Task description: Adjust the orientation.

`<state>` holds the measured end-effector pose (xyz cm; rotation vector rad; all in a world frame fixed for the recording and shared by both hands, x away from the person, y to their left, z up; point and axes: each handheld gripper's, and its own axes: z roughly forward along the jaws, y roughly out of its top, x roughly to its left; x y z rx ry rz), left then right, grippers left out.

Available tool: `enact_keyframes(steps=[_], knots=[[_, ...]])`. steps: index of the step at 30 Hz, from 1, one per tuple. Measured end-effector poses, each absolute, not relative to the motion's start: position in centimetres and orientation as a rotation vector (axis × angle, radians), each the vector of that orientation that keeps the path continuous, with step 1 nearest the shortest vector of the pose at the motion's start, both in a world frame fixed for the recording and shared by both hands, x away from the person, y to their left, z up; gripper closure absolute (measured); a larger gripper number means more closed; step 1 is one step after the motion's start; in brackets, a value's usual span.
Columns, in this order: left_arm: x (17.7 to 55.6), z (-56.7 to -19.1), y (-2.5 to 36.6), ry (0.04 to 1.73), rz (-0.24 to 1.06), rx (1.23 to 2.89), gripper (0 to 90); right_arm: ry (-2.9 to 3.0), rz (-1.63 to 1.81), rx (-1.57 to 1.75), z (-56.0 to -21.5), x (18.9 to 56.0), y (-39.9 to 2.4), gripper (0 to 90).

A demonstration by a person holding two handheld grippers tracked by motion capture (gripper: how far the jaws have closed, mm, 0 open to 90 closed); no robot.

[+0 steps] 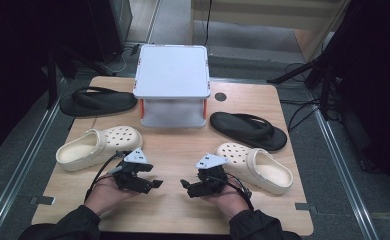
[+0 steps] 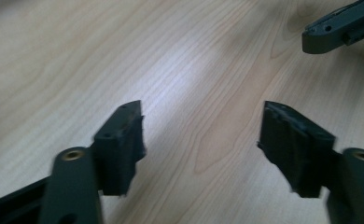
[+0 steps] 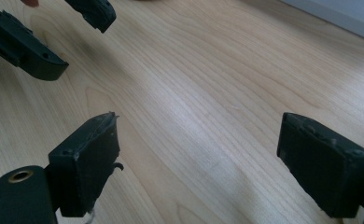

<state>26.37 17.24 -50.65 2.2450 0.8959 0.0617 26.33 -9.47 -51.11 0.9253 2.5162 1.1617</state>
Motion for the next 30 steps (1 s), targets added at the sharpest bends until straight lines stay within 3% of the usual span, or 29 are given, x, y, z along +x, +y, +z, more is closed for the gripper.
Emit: enact_keyframes(steps=[3, 5, 7, 10, 12, 19, 30], knots=[[26.4, -50.6, 17.2, 0.878, 0.078, 2.254, 23.9, 2.538, 1.143, 0.922, -51.1, 26.4, -9.5, 14.6], [26.4, -50.4, 17.1, 0.863, 0.103, 2.259, 11.7, 2.554, 1.131, 0.920, -51.1, 26.5, -9.5, 17.9], [26.4, -50.1, 17.2, 0.868, 0.106, 2.251, 15.5, 2.569, 1.128, 0.912, -50.9, 26.5, -9.5, 24.4], [26.3, -50.0, 17.7, 0.846, 0.115, 2.242, 38.6, 2.553, 1.165, 0.866, -50.4, 26.4, -9.6, 32.3], [26.3, -49.8, 18.1, 0.857, 0.127, 2.230, 42.5, 2.530, 1.189, 0.857, -50.1, 26.3, -9.7, 34.0], [27.0, -49.7, 19.1, 0.933, 0.023, 2.198, 39.9, 2.568, 1.234, 0.901, -49.9, 26.8, -10.0, 43.3], [27.4, -49.2, 19.2, 0.889, 0.055, 2.235, 40.8, 2.613, 1.205, 0.907, -50.2, 26.7, -10.6, 46.1]])
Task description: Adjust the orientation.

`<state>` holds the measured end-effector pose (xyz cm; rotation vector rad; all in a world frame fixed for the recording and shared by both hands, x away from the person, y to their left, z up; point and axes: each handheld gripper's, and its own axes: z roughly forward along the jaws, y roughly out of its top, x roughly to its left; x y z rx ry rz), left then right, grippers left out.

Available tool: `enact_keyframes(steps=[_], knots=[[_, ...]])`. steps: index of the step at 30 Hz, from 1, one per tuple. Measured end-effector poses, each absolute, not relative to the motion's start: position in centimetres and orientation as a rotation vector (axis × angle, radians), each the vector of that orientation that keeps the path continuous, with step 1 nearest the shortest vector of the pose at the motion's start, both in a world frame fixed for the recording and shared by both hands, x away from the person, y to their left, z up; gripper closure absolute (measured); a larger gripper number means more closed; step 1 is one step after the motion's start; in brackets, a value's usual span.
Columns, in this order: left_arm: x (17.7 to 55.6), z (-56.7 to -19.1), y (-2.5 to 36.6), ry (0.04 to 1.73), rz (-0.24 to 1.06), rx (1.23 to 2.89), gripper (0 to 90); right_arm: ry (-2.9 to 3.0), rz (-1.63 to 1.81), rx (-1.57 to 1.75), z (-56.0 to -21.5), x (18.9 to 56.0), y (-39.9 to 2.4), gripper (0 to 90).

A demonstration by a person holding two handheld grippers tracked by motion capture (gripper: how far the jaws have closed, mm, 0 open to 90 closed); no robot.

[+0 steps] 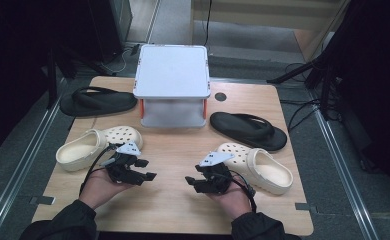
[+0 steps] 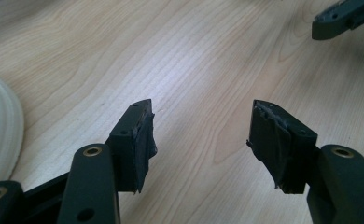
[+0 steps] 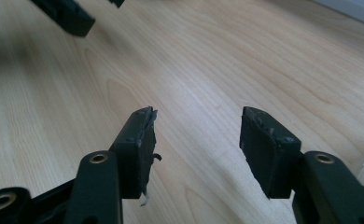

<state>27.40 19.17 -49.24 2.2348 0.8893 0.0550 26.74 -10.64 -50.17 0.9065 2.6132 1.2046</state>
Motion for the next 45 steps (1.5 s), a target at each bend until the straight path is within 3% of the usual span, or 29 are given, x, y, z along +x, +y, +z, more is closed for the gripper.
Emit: enact_keyframes(steps=[14, 45], knots=[[27.3, -48.5, 21.0, 0.900, 0.057, 2.229, 43.4, 2.630, 1.260, 0.915, -50.0, 26.9, -10.4, 50.3], [26.2, -45.8, 27.1, 1.078, 0.136, 2.156, 48.1, 2.704, 1.207, 0.851, -50.0, 27.8, -9.0, 48.0]])
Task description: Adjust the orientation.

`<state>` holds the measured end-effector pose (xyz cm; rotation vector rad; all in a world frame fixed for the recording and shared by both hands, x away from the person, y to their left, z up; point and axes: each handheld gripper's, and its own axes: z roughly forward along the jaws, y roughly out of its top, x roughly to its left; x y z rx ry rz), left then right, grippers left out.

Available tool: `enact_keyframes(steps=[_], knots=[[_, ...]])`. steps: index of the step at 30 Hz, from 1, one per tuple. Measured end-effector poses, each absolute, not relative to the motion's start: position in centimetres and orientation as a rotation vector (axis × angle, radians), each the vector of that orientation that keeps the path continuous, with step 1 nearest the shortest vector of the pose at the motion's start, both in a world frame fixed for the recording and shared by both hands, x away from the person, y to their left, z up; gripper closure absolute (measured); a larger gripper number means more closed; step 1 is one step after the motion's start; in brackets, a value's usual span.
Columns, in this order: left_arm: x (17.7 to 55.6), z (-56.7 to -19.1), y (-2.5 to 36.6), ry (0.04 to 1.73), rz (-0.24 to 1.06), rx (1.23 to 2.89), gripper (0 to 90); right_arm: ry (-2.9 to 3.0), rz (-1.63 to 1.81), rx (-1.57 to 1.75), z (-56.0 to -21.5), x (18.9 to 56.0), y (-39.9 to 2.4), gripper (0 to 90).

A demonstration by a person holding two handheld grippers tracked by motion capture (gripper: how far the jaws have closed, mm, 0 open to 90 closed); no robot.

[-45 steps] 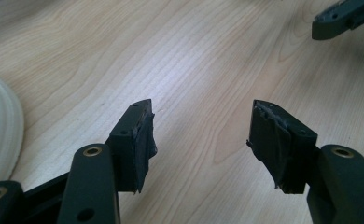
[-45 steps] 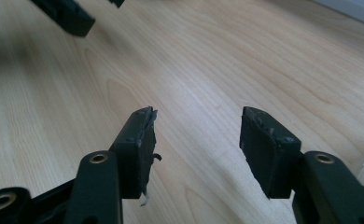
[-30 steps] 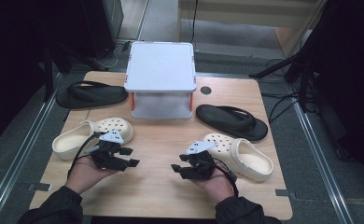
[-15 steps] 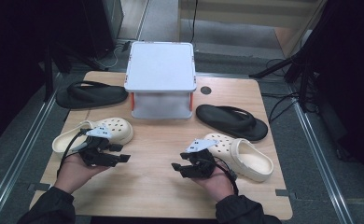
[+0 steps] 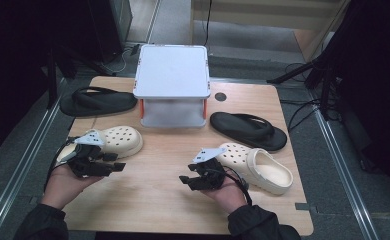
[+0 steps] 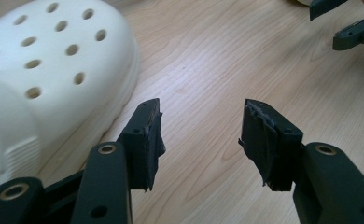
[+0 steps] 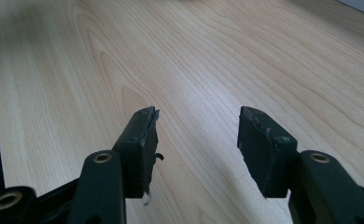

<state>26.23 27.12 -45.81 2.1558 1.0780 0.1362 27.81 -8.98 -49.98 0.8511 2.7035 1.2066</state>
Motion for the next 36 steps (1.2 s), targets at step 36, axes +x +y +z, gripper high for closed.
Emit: enact_keyframes(steps=[36], knots=[[29.0, -46.8, 33.4, 1.236, 0.204, 2.132, 55.5, 2.745, 1.148, 0.805, -50.3, 27.6, -8.2, 48.9]])
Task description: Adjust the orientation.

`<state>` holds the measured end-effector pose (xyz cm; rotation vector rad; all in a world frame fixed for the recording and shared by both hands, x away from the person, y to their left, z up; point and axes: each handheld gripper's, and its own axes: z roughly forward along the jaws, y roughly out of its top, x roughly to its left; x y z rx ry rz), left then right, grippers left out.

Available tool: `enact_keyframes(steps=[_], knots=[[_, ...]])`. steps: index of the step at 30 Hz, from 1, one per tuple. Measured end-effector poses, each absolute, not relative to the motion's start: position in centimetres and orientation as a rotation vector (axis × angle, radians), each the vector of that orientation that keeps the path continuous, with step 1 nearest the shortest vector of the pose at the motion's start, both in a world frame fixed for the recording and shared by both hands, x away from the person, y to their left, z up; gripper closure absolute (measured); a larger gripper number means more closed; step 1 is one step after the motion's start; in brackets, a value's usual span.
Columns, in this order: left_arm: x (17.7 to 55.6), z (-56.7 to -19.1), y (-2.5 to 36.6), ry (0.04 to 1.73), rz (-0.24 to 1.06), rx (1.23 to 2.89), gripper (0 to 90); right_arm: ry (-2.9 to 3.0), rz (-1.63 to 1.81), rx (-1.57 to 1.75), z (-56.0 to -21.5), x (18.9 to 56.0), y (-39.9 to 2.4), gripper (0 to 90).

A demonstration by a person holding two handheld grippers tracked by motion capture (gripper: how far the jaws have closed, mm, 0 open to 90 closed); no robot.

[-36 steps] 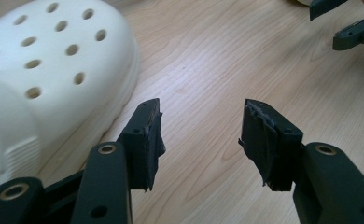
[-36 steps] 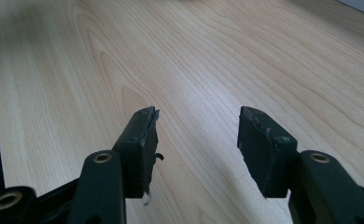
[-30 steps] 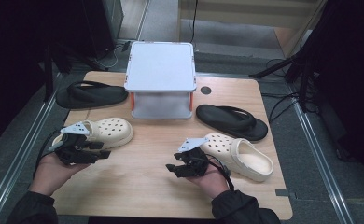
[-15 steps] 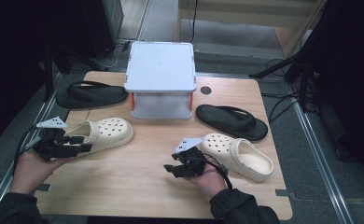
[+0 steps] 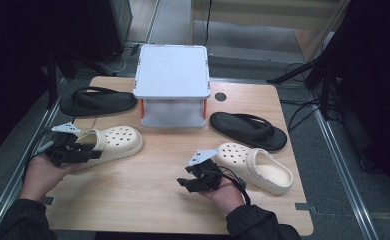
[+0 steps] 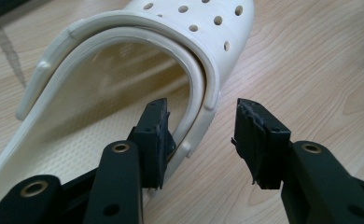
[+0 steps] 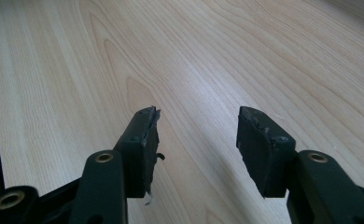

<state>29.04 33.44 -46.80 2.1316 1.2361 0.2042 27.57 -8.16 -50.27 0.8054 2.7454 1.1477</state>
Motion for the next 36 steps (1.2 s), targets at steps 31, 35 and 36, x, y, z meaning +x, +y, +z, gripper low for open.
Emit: enact_keyframes(steps=[31, 35, 36], knots=[[32.6, -46.5, 31.4, 1.197, 0.108, 2.192, 76.2, 2.646, 1.150, 0.937, -50.4, 25.3, -11.6, 49.0], [32.6, -46.1, 30.5, 1.170, 0.109, 2.164, 76.3, 2.641, 1.146, 0.950, -50.4, 25.2, -11.7, 49.0], [32.6, -46.0, 30.3, 1.159, 0.100, 2.159, 76.3, 2.641, 1.144, 0.949, -50.5, 25.2, -11.7, 49.0]])
